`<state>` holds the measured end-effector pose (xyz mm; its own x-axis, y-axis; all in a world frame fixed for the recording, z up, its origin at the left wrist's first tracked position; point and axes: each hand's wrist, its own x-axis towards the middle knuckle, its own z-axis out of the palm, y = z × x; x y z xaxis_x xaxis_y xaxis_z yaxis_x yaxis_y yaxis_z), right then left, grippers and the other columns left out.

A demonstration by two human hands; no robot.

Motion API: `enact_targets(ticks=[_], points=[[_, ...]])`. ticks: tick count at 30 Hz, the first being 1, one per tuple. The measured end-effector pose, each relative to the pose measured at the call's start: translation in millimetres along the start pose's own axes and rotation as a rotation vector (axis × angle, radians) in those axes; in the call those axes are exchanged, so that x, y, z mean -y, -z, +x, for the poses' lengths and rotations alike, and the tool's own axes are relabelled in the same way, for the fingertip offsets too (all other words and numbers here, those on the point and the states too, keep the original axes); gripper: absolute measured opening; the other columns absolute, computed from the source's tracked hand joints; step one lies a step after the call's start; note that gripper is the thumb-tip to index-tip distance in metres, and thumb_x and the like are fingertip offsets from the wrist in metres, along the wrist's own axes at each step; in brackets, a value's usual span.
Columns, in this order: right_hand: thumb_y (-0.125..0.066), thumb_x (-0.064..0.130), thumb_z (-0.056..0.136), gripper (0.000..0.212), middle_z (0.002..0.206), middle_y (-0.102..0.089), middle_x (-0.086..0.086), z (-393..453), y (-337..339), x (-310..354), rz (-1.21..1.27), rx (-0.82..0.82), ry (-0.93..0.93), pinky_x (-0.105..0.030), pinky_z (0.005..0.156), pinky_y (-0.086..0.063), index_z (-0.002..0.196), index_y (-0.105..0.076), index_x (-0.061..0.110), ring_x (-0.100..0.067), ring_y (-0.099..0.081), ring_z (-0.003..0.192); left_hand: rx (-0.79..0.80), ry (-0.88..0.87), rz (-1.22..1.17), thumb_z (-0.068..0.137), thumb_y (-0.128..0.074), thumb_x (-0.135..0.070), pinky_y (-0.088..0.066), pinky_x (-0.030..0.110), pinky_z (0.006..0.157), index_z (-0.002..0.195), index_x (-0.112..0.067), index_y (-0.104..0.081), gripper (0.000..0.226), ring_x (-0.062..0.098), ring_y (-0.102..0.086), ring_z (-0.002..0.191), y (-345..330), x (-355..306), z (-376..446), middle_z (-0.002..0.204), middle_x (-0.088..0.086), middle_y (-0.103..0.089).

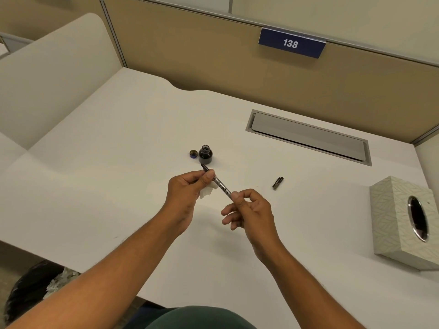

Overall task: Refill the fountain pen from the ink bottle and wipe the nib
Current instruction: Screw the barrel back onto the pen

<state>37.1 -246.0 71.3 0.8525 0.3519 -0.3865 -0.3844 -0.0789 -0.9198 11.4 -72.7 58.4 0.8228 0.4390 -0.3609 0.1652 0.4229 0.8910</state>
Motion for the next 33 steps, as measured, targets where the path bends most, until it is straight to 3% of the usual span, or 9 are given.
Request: enact_targets(ticks=[8, 14, 18, 19, 21, 23, 29, 31, 33], points=[[-0.074, 0.019, 0.096, 0.011, 0.076, -0.073, -0.005, 3.8, 5.5, -1.7, -0.133, -0.053, 0.057, -0.031, 0.064, -0.056, 0.094, -0.074, 0.009, -0.019, -0.076, 0.068, -0.016, -0.021, 0.023, 0.09, -0.08, -0.027, -0.045, 0.041, 0.092, 0.09, -0.017, -0.087, 0.012, 0.023, -0.065, 0.097, 1.1, 0.8, 3.0, 0.094, 0.009, -0.082], [-0.053, 0.036, 0.108, 0.044, 0.067, -0.068, -0.009, 1.0, 5.2, -5.1, -0.089, -0.032, -0.007, -0.031, 0.062, -0.053, 0.089, -0.076, 0.004, -0.019, -0.069, 0.066, 0.0, -0.018, 0.026, 0.09, -0.079, -0.027, -0.046, 0.04, 0.095, 0.093, -0.015, -0.086, 0.014, 0.023, -0.066, 0.097, -2.2, 2.8, 1.0, 0.095, 0.01, -0.083], [-0.067, 0.024, 0.101, 0.012, 0.085, -0.075, -0.004, 2.2, 8.5, -3.7, -0.1, -0.054, 0.041, -0.028, 0.067, -0.057, 0.108, -0.075, 0.018, -0.016, -0.073, 0.074, 0.0, -0.027, 0.041, 0.09, -0.079, -0.028, -0.046, 0.042, 0.1, 0.092, -0.017, -0.086, 0.014, 0.024, -0.067, 0.099, -5.0, 3.3, 1.7, 0.094, 0.009, -0.083], [-0.071, 0.02, 0.098, 0.014, 0.088, -0.077, -0.003, 2.6, 8.2, -3.6, -0.112, -0.065, 0.05, -0.027, 0.067, -0.058, 0.112, -0.071, 0.022, -0.016, -0.075, 0.074, -0.001, -0.029, 0.044, 0.091, -0.079, -0.028, -0.046, 0.042, 0.099, 0.092, -0.017, -0.086, 0.014, 0.025, -0.068, 0.098, -4.4, 3.4, 2.0, 0.093, 0.009, -0.083], [-0.074, 0.015, 0.095, 0.018, 0.088, -0.079, -0.003, 3.9, 8.3, -3.5, -0.119, -0.077, 0.061, -0.026, 0.066, -0.058, 0.111, -0.067, 0.019, -0.016, -0.076, 0.073, -0.002, -0.032, 0.043, 0.092, -0.078, -0.028, -0.045, 0.042, 0.095, 0.09, -0.017, -0.086, 0.014, 0.026, -0.067, 0.096, -3.3, 3.6, 2.9, 0.091, 0.009, -0.083], [-0.069, 0.015, 0.099, 0.007, 0.086, -0.08, -0.007, 3.4, 8.6, -2.2, -0.097, -0.07, 0.061, -0.028, 0.065, -0.056, 0.105, -0.067, 0.011, -0.017, -0.075, 0.069, -0.001, -0.036, 0.041, 0.092, -0.078, -0.028, -0.044, 0.042, 0.091, 0.089, -0.017, -0.086, 0.014, 0.027, -0.065, 0.094, -2.4, 4.1, 3.5, 0.09, 0.009, -0.083], [-0.052, 0.033, 0.109, 0.04, 0.074, -0.077, -0.008, 0.9, 8.3, -5.9, -0.075, -0.042, 0.011, -0.029, 0.067, -0.053, 0.095, -0.075, 0.003, -0.017, -0.07, 0.068, 0.002, -0.023, 0.023, 0.091, -0.079, -0.027, -0.043, 0.04, 0.089, 0.092, -0.015, -0.086, 0.014, 0.024, -0.064, 0.094, -5.2, 3.3, 3.1, 0.092, 0.01, -0.083], [-0.057, 0.031, 0.106, 0.032, 0.078, -0.078, -0.008, 0.5, 7.8, -5.9, -0.074, -0.065, 0.024, -0.029, 0.068, -0.054, 0.096, -0.077, 0.007, -0.015, -0.07, 0.071, 0.002, -0.022, 0.024, 0.091, -0.079, -0.028, -0.043, 0.04, 0.089, 0.092, -0.015, -0.086, 0.015, 0.024, -0.064, 0.094, -5.4, 3.8, 3.0, 0.092, 0.01, -0.083], [-0.069, 0.022, 0.1, 0.01, 0.085, -0.079, -0.009, 0.4, 8.3, -5.5, -0.079, -0.076, 0.048, -0.027, 0.068, -0.057, 0.104, -0.076, 0.016, -0.014, -0.071, 0.072, 0.001, -0.022, 0.025, 0.091, -0.079, -0.029, -0.044, 0.041, 0.091, 0.092, -0.015, -0.086, 0.016, 0.024, -0.065, 0.094, -4.8, 4.3, 3.0, 0.092, 0.01, -0.083]])
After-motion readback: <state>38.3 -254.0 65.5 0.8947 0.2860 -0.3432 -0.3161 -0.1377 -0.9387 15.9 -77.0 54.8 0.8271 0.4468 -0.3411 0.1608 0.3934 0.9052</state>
